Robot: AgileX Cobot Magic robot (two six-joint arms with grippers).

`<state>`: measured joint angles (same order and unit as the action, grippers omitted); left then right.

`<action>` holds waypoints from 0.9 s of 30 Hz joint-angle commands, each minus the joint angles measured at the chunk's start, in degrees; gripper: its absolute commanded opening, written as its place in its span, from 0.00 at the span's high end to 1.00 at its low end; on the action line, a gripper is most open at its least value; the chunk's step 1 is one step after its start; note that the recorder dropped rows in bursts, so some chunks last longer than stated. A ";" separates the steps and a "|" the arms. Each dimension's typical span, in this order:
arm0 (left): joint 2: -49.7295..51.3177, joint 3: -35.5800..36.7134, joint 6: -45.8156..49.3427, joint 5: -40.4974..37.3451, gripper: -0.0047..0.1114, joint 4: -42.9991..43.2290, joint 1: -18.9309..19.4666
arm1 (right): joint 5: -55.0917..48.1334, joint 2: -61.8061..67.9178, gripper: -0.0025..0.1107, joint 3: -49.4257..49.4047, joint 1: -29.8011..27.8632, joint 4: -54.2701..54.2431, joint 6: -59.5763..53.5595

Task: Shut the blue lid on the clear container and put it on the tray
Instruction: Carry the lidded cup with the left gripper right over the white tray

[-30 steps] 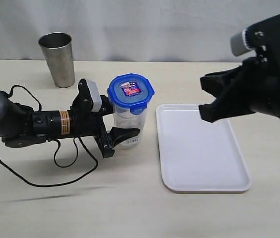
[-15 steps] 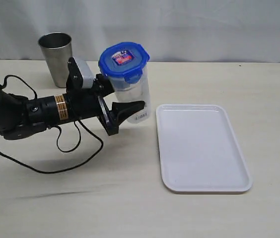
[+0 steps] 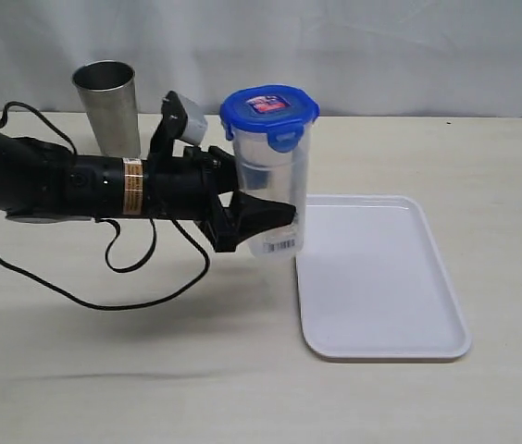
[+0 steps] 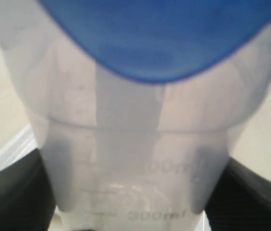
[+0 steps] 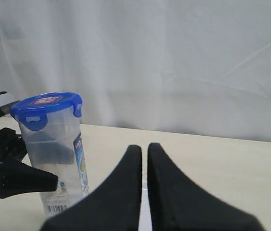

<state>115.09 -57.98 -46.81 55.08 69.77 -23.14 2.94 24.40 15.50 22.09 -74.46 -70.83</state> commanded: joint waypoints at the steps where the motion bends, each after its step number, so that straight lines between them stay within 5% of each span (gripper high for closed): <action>1: -0.70 -2.15 1.83 1.54 0.96 -0.82 -3.82 | -0.03 -0.23 0.94 -0.27 0.09 -0.02 0.18; 12: -0.60 -6.94 4.82 -3.27 0.96 -6.58 -10.43 | -0.26 -0.23 0.94 -0.26 0.09 -0.02 0.18; 27: 5.66 -10.49 10.98 -2.79 0.96 -17.44 -10.93 | -1.54 -0.23 0.94 -0.26 0.09 -0.02 0.18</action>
<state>119.34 -66.27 -36.49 50.64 54.34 -33.90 1.94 24.40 15.42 22.09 -74.46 -70.83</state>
